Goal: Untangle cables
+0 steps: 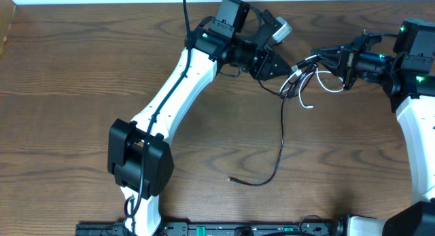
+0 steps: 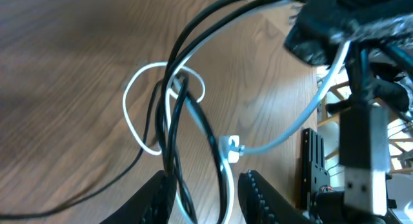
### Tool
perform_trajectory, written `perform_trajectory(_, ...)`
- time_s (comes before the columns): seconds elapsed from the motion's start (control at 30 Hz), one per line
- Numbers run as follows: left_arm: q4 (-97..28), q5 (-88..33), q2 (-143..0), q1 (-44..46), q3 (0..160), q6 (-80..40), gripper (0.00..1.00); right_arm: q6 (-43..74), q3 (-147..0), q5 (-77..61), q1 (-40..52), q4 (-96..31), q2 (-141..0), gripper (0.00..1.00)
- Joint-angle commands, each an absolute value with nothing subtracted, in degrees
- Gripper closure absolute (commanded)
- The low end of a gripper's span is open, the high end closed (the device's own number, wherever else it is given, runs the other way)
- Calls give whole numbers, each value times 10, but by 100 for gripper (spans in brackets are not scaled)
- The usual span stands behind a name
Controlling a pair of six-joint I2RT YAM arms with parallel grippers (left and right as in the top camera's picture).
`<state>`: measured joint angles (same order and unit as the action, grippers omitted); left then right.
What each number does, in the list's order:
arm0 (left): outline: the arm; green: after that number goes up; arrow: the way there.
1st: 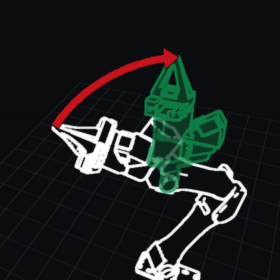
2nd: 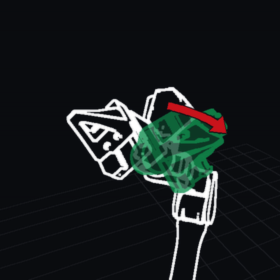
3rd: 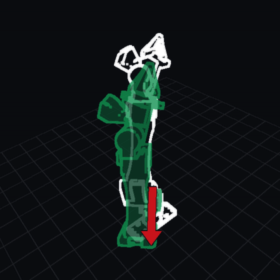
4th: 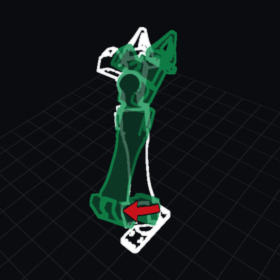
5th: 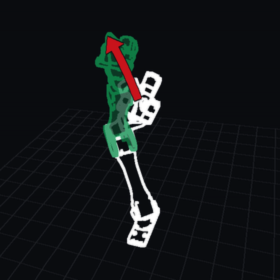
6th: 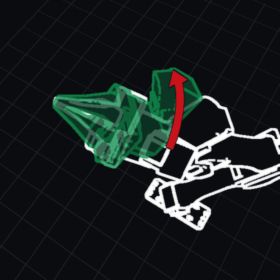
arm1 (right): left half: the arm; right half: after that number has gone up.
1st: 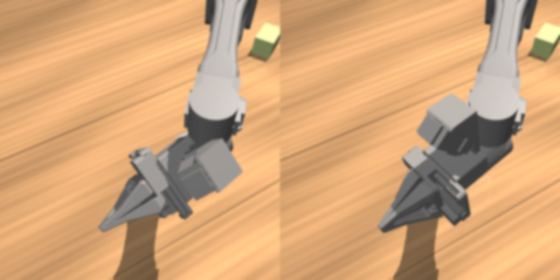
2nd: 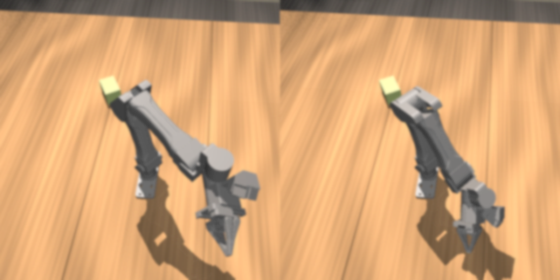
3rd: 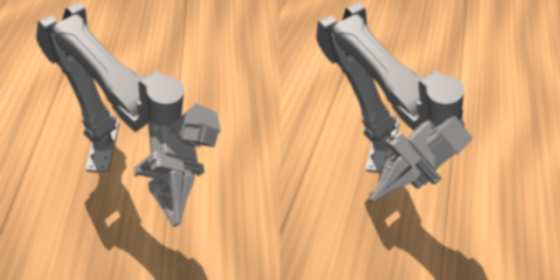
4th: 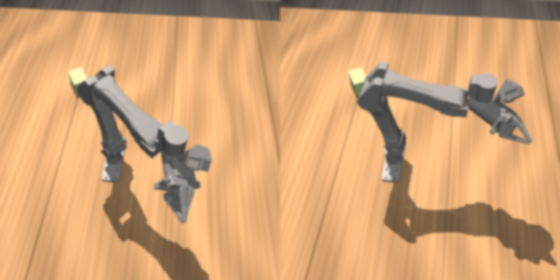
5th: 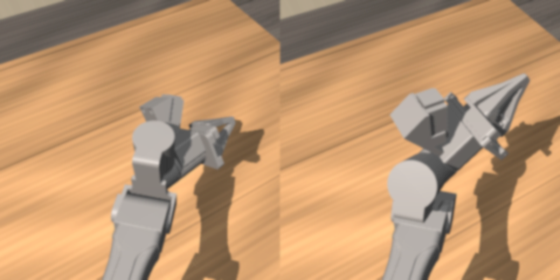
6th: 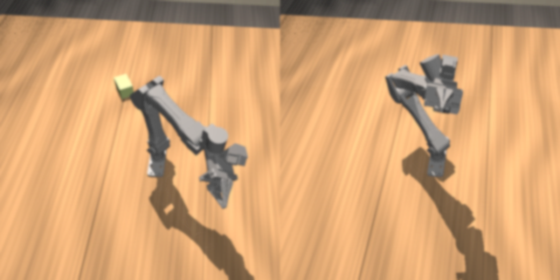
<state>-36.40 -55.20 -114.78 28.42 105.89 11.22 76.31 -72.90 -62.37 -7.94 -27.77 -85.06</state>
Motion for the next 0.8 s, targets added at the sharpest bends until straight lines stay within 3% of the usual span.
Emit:
perform_trajectory(0.0, -356, -559, -1164, 297, 1057, 117, 62, 751, -740, -647, -82, -277, -840, 99)
perform_trajectory(0.43, -348, -557, -1239, 319, 1057, 117, 61, 747, -740, -650, -82, -277, -840, 98)
perform_trajectory(0.6, -315, -500, -1256, 319, 1056, 72, 64, 747, -740, -642, -82, -276, -840, 99)
perform_trajectory(0.67, -297, -483, -1257, 318, 1056, 45, 77, 747, -740, -642, -82, -276, -840, 99)
perform_trajectory(0.7, -291, -479, -1257, 316, 1056, 38, 90, 744, -740, -643, -82, -276, -840, 98)
perform_trajectory(0.77, -276, -468, -1257, 313, 1056, 13, 92, 734, -740, -643, -83, -276, -840, 98)
